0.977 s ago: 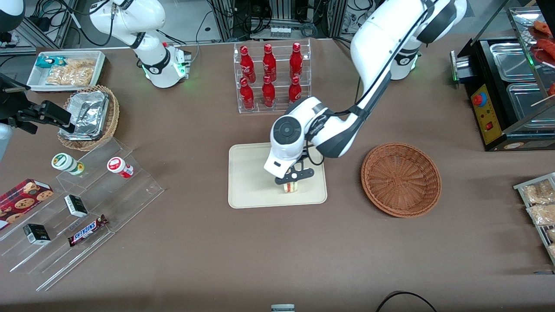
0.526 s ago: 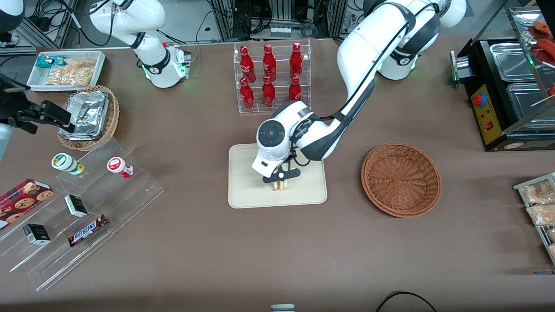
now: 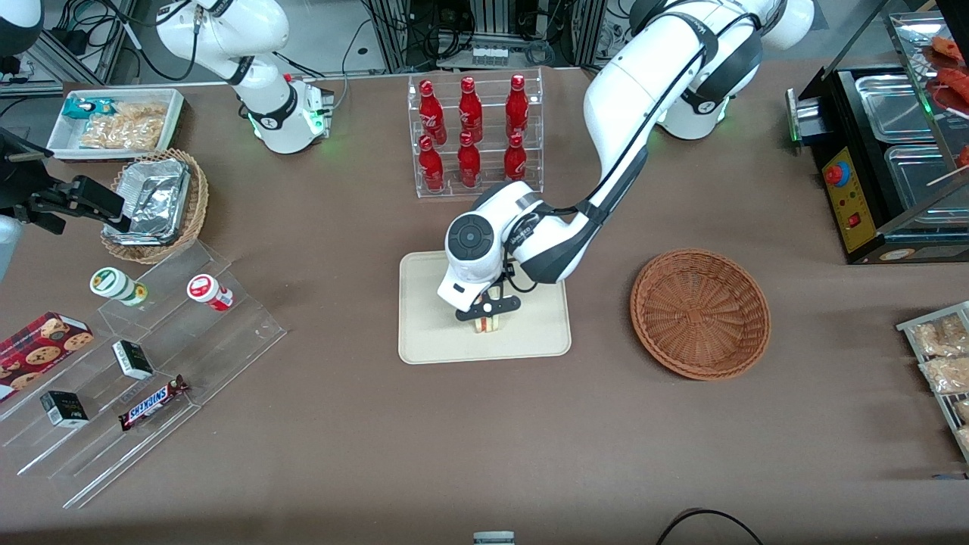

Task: Place sandwich from basket to tray
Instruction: 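Lower the held sandwich onto the tray center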

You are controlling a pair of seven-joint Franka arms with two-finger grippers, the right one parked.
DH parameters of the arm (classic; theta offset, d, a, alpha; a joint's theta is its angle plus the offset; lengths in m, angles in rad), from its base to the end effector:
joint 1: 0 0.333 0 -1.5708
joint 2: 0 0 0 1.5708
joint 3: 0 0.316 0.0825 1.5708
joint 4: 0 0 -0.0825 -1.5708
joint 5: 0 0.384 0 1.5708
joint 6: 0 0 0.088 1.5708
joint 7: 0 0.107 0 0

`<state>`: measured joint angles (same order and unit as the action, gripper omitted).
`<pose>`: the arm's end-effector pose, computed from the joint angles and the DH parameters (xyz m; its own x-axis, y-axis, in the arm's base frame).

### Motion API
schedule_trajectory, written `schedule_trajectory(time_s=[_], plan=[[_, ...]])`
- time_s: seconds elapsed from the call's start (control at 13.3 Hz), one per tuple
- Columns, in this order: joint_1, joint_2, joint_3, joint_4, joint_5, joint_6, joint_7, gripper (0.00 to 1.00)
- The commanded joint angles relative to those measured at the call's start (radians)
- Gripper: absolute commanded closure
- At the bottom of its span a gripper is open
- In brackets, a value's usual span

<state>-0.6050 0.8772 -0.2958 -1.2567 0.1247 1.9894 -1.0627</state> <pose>0.5056 -0.5388 0.2352 0.9684 0.1935 -0.1573 0.1897 -0.9811 -0.0389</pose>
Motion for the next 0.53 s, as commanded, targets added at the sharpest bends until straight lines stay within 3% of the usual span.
schedule_trajectory(time_s=[0.0, 0.45], plan=[[-0.012, 0.009, 0.004, 0.019, 0.018, 0.0, -0.005, 0.0], [-0.015, -0.088, 0.009, 0.016, 0.023, -0.035, -0.01, 0.0]])
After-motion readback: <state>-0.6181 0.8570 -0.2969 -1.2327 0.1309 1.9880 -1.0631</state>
